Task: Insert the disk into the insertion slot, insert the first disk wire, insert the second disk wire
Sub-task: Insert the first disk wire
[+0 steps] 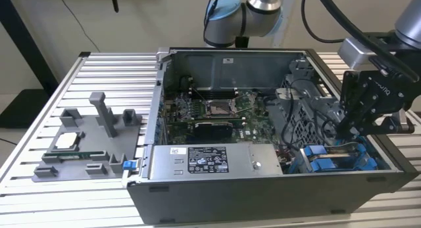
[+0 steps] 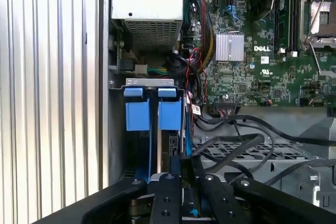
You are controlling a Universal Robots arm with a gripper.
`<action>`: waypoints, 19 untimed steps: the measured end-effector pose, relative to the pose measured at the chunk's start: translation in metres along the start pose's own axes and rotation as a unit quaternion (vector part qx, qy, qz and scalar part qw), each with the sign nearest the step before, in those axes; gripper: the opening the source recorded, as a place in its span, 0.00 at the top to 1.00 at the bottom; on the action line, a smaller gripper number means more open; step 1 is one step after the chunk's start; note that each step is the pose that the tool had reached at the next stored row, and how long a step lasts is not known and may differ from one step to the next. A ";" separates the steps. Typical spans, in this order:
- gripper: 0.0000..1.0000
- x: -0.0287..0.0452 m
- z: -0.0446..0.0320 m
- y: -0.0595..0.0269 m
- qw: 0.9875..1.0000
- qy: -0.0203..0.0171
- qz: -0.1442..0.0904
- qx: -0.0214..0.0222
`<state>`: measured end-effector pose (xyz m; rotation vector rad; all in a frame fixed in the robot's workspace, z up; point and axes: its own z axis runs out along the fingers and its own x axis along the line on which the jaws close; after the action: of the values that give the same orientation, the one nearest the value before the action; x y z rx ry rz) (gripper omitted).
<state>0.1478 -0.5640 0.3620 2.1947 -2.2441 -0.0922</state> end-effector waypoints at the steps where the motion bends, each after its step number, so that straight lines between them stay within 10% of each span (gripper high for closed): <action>1: 1.00 0.0002 0.0014 -0.0006 1.000 0.000 0.001 0.000; 8: 1.00 0.0007 0.0050 -0.0062 1.000 0.000 0.002 -0.003; 13: 1.00 0.0008 0.0068 -0.0197 1.000 0.003 0.002 -0.024; 19: 1.00 0.0015 0.0111 -0.0255 1.000 0.003 -0.010 -0.027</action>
<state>0.1728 -0.5656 0.3498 2.1864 -2.1908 -0.1427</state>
